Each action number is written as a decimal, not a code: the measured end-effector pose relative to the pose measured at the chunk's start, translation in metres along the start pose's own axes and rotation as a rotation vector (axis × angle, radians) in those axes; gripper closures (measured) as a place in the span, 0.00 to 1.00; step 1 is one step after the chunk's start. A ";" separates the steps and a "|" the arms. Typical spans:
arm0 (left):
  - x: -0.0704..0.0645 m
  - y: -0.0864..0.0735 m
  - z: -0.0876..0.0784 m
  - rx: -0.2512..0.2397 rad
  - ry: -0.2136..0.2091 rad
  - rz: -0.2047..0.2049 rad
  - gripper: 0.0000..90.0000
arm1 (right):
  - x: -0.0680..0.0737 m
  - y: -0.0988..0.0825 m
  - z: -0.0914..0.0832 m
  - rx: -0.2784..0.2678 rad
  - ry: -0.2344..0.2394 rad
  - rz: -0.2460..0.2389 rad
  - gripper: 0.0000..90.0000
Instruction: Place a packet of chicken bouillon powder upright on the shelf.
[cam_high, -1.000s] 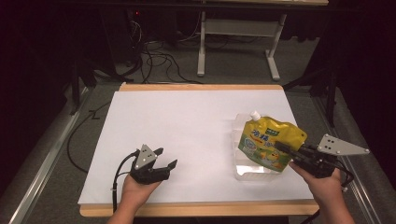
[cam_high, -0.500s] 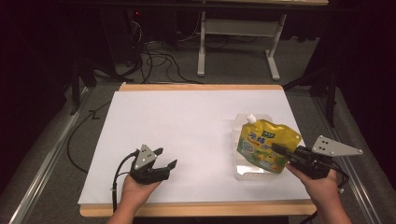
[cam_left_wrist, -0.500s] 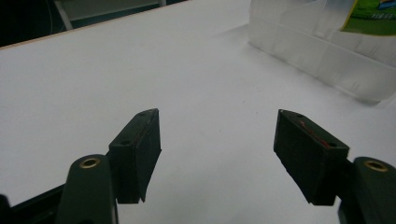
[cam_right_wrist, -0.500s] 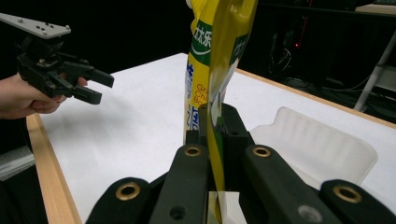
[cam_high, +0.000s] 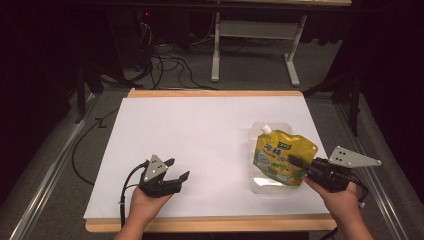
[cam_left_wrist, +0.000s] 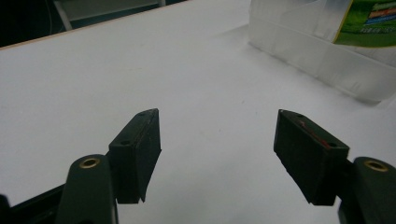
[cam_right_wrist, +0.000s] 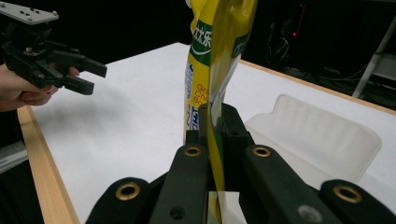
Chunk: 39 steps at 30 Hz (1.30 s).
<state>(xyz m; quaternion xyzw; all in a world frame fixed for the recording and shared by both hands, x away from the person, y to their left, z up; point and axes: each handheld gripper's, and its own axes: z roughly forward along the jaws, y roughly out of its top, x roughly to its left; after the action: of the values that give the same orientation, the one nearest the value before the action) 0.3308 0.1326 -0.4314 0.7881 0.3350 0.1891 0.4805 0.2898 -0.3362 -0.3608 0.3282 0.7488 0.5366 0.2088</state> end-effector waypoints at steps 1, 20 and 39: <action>0.000 0.000 0.000 0.000 0.000 0.000 0.36 | 0.000 -0.001 0.001 0.003 -0.002 0.003 1.00; -0.001 0.000 0.001 0.005 -0.008 0.003 0.36 | -0.011 -0.028 0.012 0.013 -0.004 0.075 1.00; -0.003 -0.001 0.003 0.010 -0.015 0.003 0.36 | -0.015 -0.038 0.008 0.002 -0.035 0.102 0.95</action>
<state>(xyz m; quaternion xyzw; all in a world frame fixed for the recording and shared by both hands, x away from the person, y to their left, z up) 0.3304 0.1294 -0.4331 0.7925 0.3310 0.1822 0.4788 0.2954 -0.3493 -0.3997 0.3756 0.7279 0.5400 0.1937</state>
